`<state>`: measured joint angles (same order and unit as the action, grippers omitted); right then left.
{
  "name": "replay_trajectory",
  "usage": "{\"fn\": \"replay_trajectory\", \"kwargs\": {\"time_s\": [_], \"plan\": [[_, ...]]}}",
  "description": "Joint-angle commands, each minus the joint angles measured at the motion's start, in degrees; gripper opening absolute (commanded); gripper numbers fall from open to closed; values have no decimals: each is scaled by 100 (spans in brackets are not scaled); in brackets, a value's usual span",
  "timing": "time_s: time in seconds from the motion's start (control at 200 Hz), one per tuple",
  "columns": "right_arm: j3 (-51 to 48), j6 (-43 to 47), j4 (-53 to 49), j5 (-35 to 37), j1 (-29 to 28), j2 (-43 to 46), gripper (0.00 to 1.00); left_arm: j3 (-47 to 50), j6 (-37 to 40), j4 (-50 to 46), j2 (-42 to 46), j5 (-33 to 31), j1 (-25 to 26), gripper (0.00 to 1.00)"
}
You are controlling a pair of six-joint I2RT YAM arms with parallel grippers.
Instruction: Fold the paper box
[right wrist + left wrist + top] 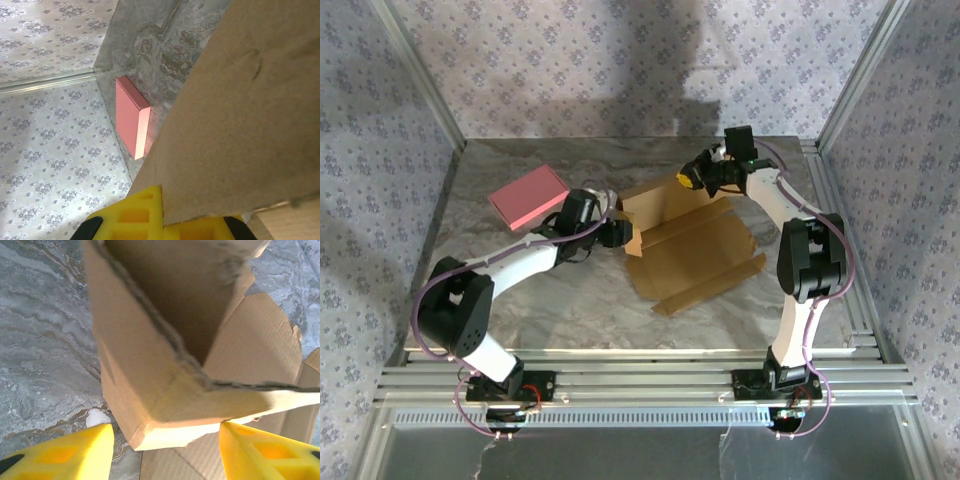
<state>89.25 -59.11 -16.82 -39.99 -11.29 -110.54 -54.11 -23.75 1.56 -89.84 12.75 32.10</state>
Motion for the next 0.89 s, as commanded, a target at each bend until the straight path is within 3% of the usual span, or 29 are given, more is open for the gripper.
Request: {"fn": "replay_trajectory", "kwargs": {"time_s": [0.0,0.335,0.57,0.89], "plan": [[-297,-118,338,-166,-40,220,0,-266,68,61,-95,-526,162,56],[-1211,-171,1557,-397,-11,598,0,-487,-67,-269,-278,-2024,531,53],[-1873,-274,2293,-528,-2,760,0,-639,-152,-357,-511,-2486,657,52],[-2269,-375,2741,-510,-116,898,0,-1220,-387,-917,-968,-3694,922,41]]}}
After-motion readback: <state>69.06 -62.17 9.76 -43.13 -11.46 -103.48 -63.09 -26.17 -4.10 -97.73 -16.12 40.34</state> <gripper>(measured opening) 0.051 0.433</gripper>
